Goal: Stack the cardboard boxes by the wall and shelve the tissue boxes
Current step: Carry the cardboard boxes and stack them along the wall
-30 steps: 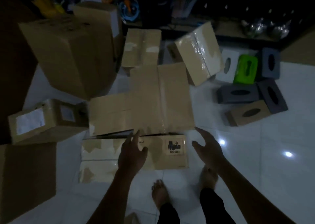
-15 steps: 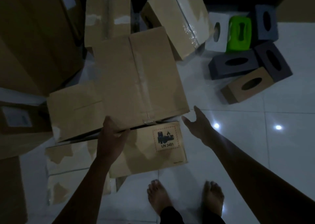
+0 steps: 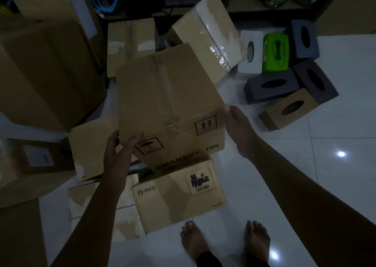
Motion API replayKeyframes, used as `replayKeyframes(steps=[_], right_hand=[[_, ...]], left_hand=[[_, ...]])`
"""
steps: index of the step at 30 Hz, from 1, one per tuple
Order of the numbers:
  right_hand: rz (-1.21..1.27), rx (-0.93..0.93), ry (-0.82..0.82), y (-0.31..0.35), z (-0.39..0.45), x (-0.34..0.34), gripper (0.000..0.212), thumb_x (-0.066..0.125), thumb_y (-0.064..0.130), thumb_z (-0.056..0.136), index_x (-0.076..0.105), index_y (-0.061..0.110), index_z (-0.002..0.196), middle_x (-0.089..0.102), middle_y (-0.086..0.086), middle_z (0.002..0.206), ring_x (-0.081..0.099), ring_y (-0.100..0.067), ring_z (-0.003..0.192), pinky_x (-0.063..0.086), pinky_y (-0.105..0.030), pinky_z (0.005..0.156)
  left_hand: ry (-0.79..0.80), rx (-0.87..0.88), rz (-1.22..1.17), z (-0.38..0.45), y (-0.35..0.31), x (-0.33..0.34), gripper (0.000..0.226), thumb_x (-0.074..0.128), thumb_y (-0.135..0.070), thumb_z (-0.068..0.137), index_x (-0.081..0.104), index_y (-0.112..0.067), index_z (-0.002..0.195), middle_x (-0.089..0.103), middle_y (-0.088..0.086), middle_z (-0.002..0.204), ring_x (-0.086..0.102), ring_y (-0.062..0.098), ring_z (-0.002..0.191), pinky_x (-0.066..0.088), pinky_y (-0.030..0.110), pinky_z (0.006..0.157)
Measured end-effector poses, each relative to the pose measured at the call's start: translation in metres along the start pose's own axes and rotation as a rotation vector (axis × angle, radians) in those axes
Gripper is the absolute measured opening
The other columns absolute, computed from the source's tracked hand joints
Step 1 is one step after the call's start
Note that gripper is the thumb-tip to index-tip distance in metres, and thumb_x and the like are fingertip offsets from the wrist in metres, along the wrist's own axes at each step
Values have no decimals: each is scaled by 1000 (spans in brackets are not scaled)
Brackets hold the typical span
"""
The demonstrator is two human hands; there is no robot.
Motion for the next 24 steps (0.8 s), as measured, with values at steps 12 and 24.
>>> replayKeyframes(steps=[12, 24], right_hand=[[352, -23, -324, 134, -116, -77, 13, 66, 38, 88, 56, 30, 90, 64, 0, 101, 60, -16, 89, 49, -32, 76], [293, 23, -528, 182, -295, -240, 41, 78, 52, 54, 73, 26, 85, 71, -7, 97, 70, -28, 92, 60, -36, 72]], left_hand=[[-57, -86, -167, -117, -133, 10, 59, 67, -64, 86, 42, -41, 135, 56, -5, 127, 59, 15, 103, 53, 42, 82], [-17, 34, -103, -333, -245, 42, 65, 74, -68, 67, 51, -46, 124, 61, -2, 131, 64, 25, 111, 56, 57, 93]])
Point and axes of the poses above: each hand's wrist, its own z-axis towards the middle knuckle, its own x-axis out of the palm, y = z × x, the point moved 4 cm from there along z, towards the middle knuckle
